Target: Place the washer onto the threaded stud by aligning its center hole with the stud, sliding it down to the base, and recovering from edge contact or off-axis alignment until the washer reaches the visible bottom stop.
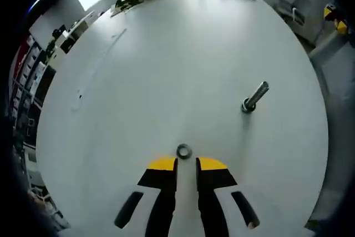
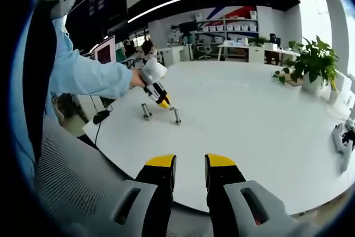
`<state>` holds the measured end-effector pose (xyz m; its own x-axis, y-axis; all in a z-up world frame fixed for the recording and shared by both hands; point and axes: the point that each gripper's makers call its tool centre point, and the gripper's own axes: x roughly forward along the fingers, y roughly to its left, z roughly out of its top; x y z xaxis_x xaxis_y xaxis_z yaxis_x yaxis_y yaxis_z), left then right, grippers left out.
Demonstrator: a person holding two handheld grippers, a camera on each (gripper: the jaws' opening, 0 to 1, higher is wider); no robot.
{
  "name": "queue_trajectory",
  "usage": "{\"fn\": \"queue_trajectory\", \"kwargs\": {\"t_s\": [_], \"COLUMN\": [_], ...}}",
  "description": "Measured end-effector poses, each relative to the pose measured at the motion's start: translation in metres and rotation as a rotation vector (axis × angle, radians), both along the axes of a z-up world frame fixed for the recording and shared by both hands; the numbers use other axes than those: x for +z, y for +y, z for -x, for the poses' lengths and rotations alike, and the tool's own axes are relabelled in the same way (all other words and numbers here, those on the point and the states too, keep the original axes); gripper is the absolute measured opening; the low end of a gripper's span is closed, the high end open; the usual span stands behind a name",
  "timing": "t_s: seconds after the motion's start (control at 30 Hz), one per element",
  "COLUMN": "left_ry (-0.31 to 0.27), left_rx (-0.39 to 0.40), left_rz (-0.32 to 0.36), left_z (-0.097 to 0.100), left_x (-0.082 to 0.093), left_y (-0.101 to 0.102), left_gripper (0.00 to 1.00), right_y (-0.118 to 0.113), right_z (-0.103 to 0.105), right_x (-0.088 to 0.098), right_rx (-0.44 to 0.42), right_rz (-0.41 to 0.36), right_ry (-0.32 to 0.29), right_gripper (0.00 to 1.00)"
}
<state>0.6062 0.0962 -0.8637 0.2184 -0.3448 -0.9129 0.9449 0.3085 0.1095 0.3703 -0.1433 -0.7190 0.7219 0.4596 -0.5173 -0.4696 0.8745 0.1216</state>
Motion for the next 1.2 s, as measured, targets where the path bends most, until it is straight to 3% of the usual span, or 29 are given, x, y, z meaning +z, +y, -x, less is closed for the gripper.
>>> {"fn": "queue_trajectory", "kwargs": {"t_s": [0.67,1.2], "left_ry": [0.057,0.015], "left_rx": [0.021,-0.041], "left_rz": [0.048,0.018], "left_z": [-0.0031,-0.0007], "left_x": [-0.0091,-0.0017], "left_y": [-0.0068,-0.0044], "left_gripper": [0.11,0.09], "right_y": [0.0018,0.0047], "right_z": [-0.0014,-0.0027], "right_x": [-0.0012,0.0004], "right_rx": [0.010,0.008], "right_rz": [0.003,0.003], "right_ry": [0.012,0.012], "right_gripper": [0.23,0.23]}}
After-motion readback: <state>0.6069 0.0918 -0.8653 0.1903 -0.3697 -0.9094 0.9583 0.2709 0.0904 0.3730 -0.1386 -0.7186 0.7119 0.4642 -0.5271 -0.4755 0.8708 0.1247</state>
